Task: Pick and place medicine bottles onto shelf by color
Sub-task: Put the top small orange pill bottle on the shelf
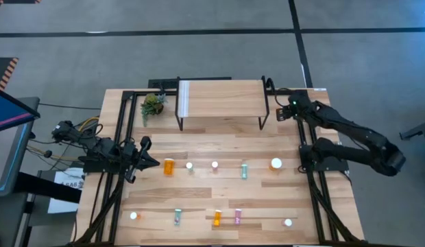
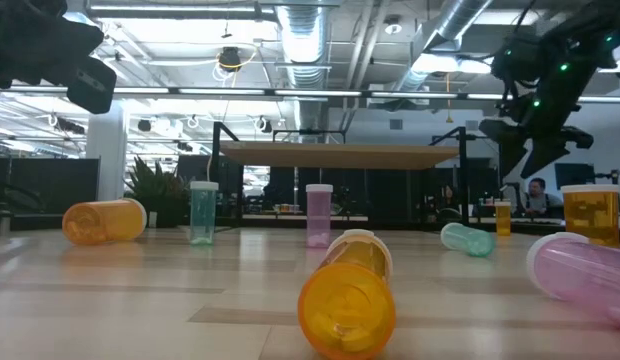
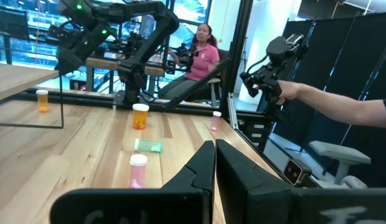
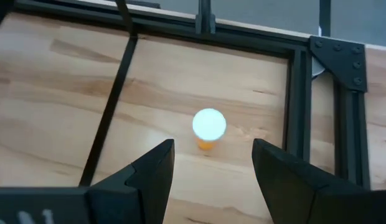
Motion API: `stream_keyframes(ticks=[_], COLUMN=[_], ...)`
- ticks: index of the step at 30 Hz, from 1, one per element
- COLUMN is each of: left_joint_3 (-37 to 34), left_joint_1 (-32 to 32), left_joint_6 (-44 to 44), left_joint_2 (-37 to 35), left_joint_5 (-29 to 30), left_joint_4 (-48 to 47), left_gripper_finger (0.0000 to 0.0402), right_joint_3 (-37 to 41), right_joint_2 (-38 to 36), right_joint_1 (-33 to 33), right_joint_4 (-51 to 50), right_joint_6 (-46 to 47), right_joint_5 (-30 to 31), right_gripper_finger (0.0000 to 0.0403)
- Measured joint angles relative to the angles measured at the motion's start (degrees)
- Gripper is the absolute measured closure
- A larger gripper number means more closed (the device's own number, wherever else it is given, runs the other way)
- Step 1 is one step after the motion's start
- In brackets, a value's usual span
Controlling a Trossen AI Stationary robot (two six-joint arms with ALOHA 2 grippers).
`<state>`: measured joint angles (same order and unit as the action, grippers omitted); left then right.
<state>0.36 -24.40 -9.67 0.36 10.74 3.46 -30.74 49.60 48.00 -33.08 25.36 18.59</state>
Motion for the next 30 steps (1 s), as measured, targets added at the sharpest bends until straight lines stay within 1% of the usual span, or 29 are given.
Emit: stream_keyframes(ticks=[2, 6, 11, 14, 18, 21, 24, 30], left_joint_3=[0.01, 0.00, 0.01, 0.00, 0.01, 0.02, 0.00, 0.00], left_joint_1=[0.01, 0.02, 0.01, 0.01, 0.02, 0.02, 0.02, 0.01], left_joint_6=[0.00, 0.00, -0.01, 0.00, 0.00, -0.01, 0.00, 0.00], left_joint_2=[0.00, 0.00, 0.00, 0.00, 0.00, 0.00, 0.00, 0.00], left_joint_5=[0.00, 0.00, 0.00, 0.00, 0.02, 0.04, 0.07, 0.09], left_joint_4=[0.00, 0.00, 0.00, 0.00, 0.00, 0.00, 0.00, 0.00], left_gripper_finger=[0.0401, 0.0401, 0.0401, 0.0401, 0.0401, 0.0401, 0.0401, 0.0401], right_joint_3=[0.00, 0.00, 0.19, 2.54, 9.56, 14.13, 16.67, 17.71], right_joint_2=[1.98, 4.53, 4.95, 2.66, -2.39, -5.69, -7.14, -7.65], right_joint_1=[0.90, 2.17, 2.78, 2.66, 2.76, 2.67, 2.64, 2.54], right_joint_4=[1.71, 4.31, 5.52, 7.84, 16.69, 20.64, 21.29, 22.54], right_joint_6=[-0.38, -1.72, -1.75, -2.29, 0.69, 1.60, 2.23, 0.97], right_joint_5=[-0.95, -0.94, -0.43, -0.47, -1.31, -1.09, 1.93, 4.11], right_gripper_finger=[0.0163, 0.0163, 0.0163, 0.0163, 0.0163, 0.0163, 0.0163, 0.0163])
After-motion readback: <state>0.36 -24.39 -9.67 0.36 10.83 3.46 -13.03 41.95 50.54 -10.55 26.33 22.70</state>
